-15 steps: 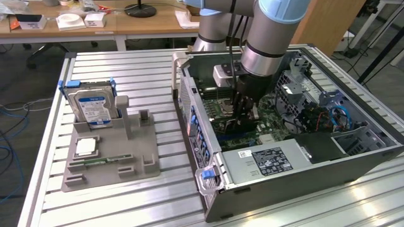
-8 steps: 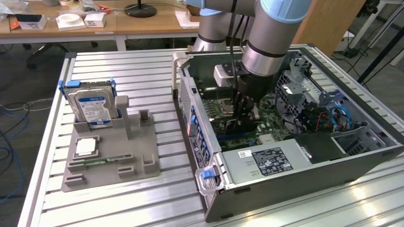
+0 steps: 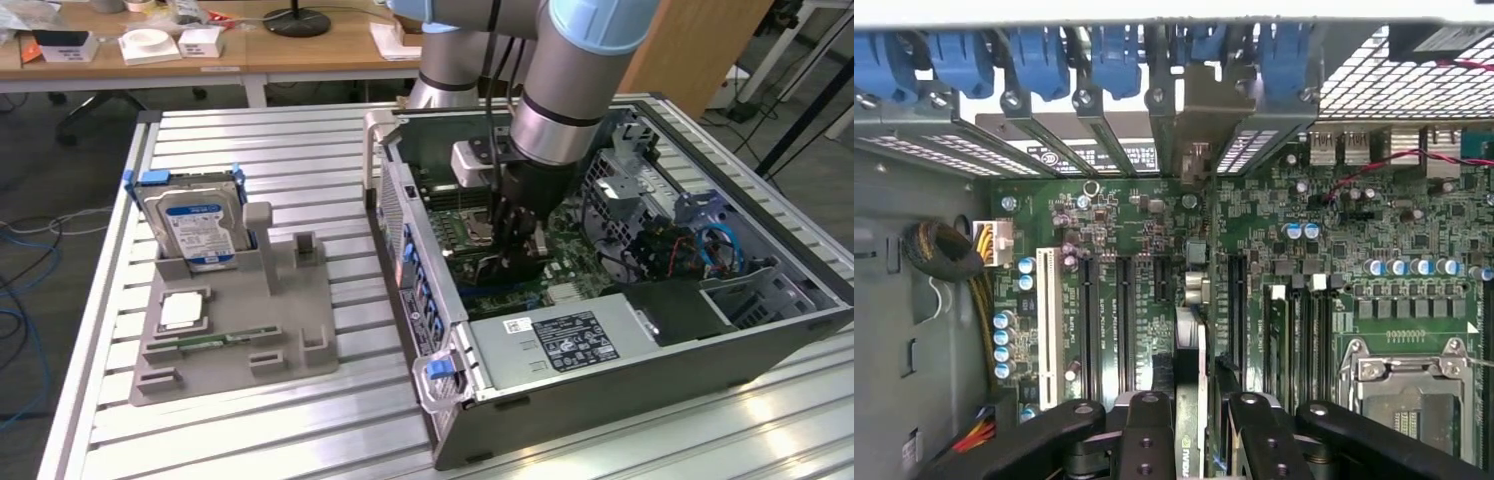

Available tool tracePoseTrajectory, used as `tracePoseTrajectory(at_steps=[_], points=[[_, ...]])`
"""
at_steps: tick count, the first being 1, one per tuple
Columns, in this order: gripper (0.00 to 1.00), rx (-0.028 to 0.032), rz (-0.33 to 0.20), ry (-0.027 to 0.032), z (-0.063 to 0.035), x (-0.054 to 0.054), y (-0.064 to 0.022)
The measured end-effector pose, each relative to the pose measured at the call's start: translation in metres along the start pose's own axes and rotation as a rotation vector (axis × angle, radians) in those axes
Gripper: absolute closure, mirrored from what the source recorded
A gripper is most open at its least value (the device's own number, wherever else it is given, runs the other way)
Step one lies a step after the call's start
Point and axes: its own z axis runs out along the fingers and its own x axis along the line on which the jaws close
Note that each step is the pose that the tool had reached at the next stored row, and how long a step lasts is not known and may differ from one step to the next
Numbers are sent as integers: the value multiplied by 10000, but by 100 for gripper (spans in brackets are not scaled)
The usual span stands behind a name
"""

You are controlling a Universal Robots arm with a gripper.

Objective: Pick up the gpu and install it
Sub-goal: 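Insert the gpu into the slot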

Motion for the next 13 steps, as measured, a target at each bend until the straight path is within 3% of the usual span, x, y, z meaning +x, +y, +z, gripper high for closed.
tracePoseTrajectory(at_steps=[13], points=[[74,5,-28,-11,61,-4,-3]])
